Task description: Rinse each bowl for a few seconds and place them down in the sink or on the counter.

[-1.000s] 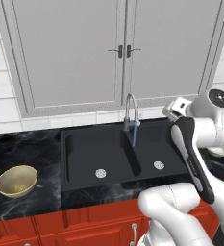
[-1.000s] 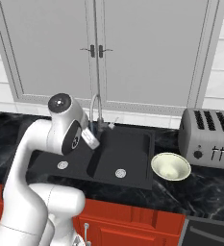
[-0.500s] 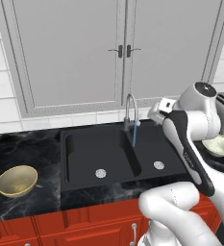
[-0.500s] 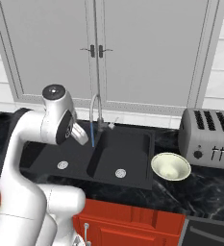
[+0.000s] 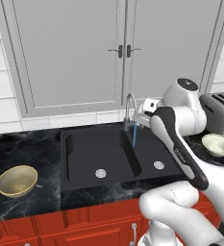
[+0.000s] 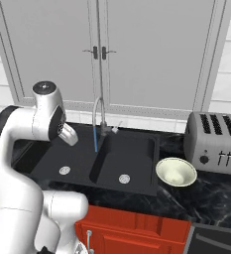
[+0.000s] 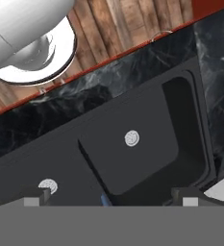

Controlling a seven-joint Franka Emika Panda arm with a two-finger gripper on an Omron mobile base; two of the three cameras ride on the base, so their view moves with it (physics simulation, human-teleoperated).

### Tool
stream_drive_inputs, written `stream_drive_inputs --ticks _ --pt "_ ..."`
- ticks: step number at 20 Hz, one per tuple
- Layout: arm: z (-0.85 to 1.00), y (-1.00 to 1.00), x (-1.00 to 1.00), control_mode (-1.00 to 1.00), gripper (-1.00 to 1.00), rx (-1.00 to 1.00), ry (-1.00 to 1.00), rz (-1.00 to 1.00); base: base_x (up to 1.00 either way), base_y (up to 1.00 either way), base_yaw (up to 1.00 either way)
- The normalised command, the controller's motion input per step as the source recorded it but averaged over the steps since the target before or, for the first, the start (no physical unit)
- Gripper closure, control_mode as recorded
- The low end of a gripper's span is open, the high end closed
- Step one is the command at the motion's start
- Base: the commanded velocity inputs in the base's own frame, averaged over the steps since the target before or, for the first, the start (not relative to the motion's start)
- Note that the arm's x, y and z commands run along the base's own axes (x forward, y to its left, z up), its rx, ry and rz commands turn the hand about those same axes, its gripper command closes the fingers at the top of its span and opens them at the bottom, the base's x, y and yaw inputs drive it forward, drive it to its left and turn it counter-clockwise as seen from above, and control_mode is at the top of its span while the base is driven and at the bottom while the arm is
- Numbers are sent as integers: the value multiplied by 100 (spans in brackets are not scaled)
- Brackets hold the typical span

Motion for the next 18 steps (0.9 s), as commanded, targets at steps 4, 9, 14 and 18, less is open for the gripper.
stream_drive_inputs --ticks 4,9,14,18 --pt "-7 55 0 -100 -100 0 1 6 0 0 0" --pt "-2 60 4 -100 -100 0 0 4 0 0 0" --pt "-5 60 5 -100 -100 0 0 4 0 0 0" --pt "-11 55 3 -100 -100 0 1 3 0 0 0"
